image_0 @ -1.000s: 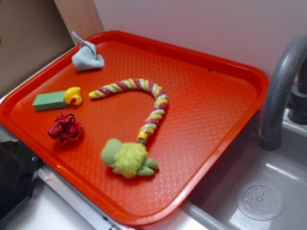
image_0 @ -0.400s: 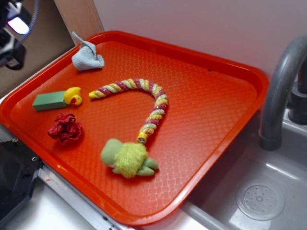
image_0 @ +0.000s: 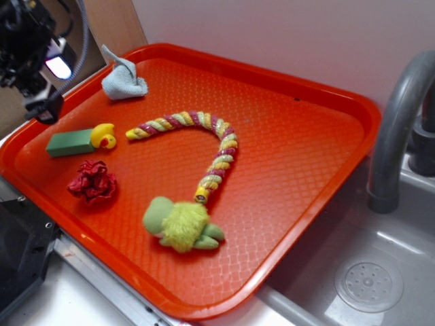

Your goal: Grab the green block.

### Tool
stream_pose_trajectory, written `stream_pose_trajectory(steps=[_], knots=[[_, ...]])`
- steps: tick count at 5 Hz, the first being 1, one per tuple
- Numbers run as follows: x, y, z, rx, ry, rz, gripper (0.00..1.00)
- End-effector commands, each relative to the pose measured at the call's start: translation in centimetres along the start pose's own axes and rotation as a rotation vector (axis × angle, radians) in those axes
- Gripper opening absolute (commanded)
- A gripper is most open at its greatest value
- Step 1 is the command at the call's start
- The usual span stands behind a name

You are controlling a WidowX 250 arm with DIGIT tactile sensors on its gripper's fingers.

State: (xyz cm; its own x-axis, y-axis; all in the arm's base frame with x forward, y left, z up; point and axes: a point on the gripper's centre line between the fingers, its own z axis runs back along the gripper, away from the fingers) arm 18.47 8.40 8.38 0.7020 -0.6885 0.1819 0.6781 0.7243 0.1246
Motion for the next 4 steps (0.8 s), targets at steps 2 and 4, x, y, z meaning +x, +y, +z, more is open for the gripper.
stream_pose_trajectory(steps=[2,4], knots=[[-1.5,-0.9,-3.8,-0.051,0.116,-0.039,1.0],[-2.2,-1.5,-7.5,-0.103,0.179,-0.093,1.0]])
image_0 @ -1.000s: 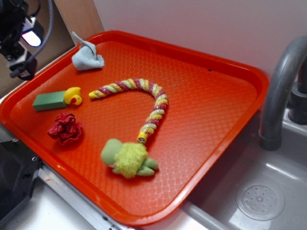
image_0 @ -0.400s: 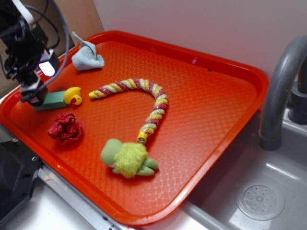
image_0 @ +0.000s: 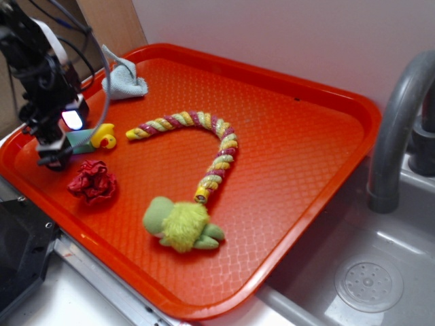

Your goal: Grab the green block.

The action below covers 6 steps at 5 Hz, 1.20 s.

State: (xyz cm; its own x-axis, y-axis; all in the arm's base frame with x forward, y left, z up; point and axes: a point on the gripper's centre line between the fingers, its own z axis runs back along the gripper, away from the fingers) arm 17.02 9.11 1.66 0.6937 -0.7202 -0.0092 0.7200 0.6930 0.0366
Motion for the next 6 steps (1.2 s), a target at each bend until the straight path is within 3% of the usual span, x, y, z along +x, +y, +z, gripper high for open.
stream_pose_trajectory(steps=[1,2,3,4,5,6], knots=[[1.7,-0.9,-1.7,-0.009,0.008,-0.085,0.0],[1.6,-1.2,-1.3,-0.009,-0.035,-0.101,0.0],[1.8,-1.4,-1.0,0.017,-0.015,-0.102,0.0],[2.8,-0.8,1.4,0.013,0.079,-0.042,0.0],[4.2,-0.9,6.2,0.137,0.114,0.218,0.0],[6.3,-1.1,11.4,0.143,0.082,0.473,0.0]])
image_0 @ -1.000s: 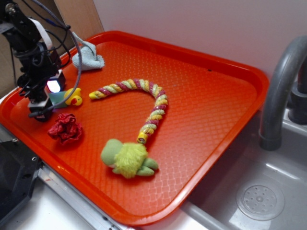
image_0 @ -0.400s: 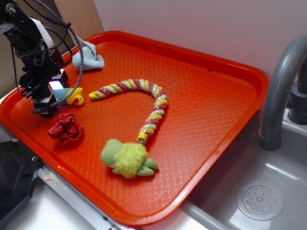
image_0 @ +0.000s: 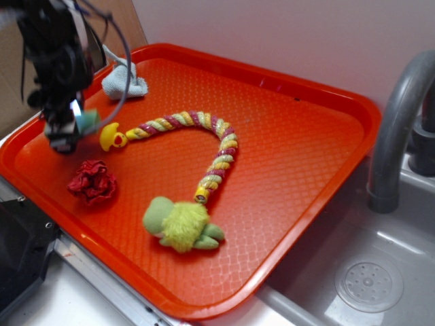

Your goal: Grab the green block.

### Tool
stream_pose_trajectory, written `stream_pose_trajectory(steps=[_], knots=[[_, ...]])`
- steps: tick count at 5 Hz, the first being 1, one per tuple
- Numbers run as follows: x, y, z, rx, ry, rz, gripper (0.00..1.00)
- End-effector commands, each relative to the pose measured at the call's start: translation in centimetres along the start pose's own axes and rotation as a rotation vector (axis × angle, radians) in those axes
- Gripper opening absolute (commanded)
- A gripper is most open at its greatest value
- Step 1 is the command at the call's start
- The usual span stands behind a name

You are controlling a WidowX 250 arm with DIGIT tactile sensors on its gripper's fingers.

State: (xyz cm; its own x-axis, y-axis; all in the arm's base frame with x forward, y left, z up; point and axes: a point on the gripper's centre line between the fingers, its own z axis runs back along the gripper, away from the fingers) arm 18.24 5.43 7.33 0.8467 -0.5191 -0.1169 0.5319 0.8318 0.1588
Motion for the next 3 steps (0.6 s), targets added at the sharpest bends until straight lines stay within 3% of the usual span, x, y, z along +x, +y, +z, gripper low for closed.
stream_pose_trajectory(steps=[1,2,3], knots=[[3.1,0.7,11.3,-0.038,-0.082,0.491,0.0],[3.0,1.7,16.4,-0.032,-0.093,0.746,0.0],[3.2,2.1,16.8,-0.059,-0.162,0.751,0.0]])
